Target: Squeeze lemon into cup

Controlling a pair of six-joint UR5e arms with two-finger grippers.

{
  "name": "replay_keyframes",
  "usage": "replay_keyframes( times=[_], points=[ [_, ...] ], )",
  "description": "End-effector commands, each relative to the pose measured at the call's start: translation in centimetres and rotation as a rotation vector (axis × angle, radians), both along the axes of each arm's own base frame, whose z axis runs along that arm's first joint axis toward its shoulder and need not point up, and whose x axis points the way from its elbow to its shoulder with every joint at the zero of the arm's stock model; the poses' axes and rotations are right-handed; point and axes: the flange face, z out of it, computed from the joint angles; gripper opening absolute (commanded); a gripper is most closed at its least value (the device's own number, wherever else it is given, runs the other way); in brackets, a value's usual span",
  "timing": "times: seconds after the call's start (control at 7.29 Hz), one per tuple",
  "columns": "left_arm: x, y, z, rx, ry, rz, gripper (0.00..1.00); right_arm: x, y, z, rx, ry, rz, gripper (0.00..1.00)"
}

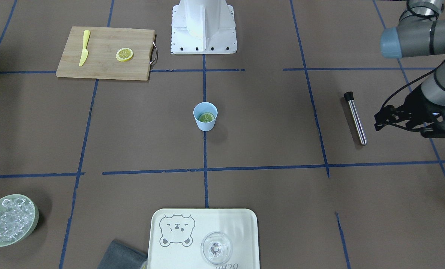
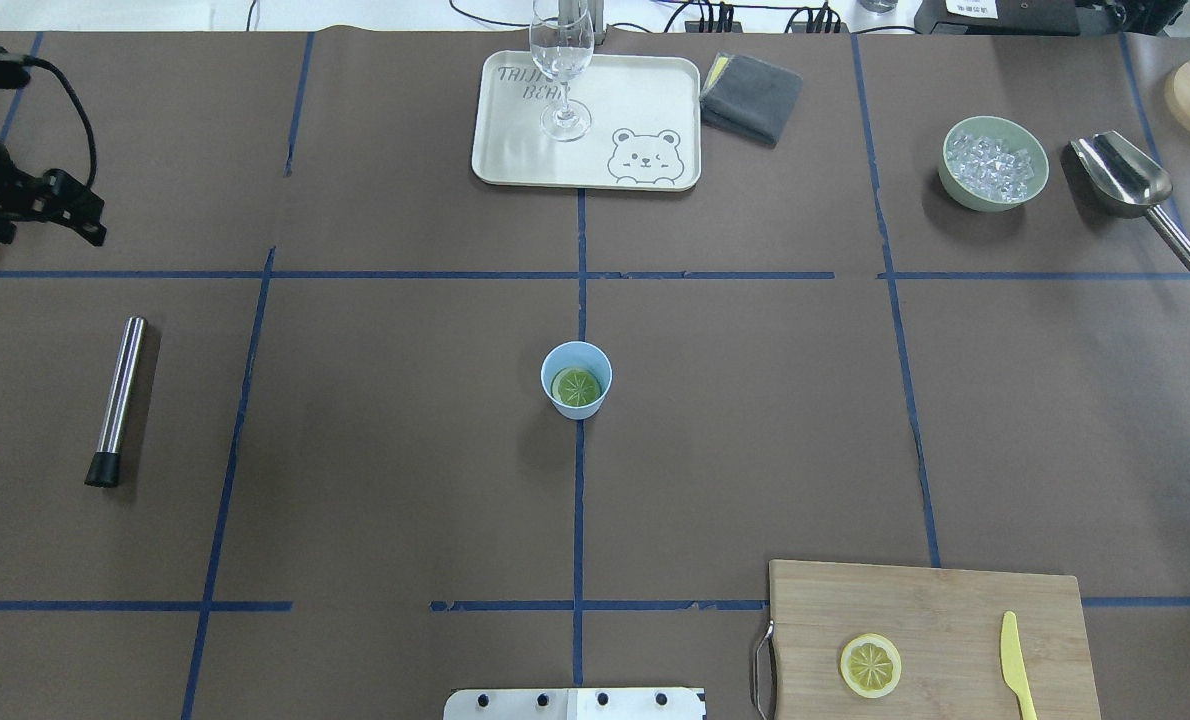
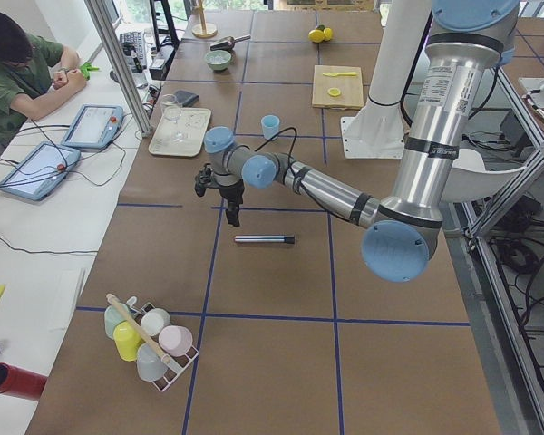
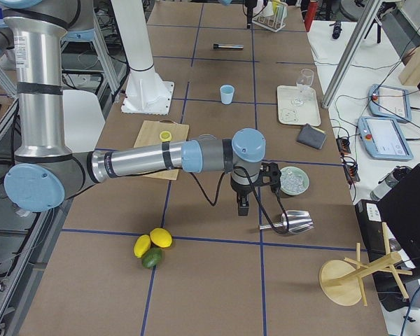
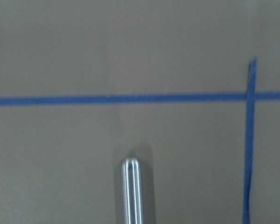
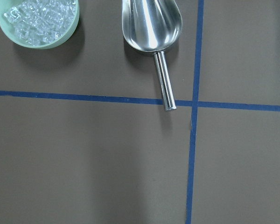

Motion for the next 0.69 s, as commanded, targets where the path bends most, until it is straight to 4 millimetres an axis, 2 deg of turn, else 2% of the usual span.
replay_keyframes(
  times=[0.0, 0.14, 0.27, 0.55],
  points=[
    [-10.4, -0.6, 3.0, 0.161, -0.052, 0.056, 1.0, 0.0, -0.2, 0.2, -0.005, 0.0, 0.001, 1.0],
    [-14.3, 0.6, 7.1, 0.195, -0.09, 0.11, 1.0, 0.0, -0.2, 0.1, -0.003, 0.0, 0.001, 1.0],
    [-17.8, 2.2, 12.4, 0.183, -0.107, 0.149, 1.0, 0.0, -0.1, 0.2, -0.008, -0.002, 0.002, 1.0],
    [-23.6, 5.4, 20.8, 0.144, -0.113, 0.18, 1.0, 0.0, -0.2, 0.3, -0.012, -0.002, 0.003, 1.0]
  ],
)
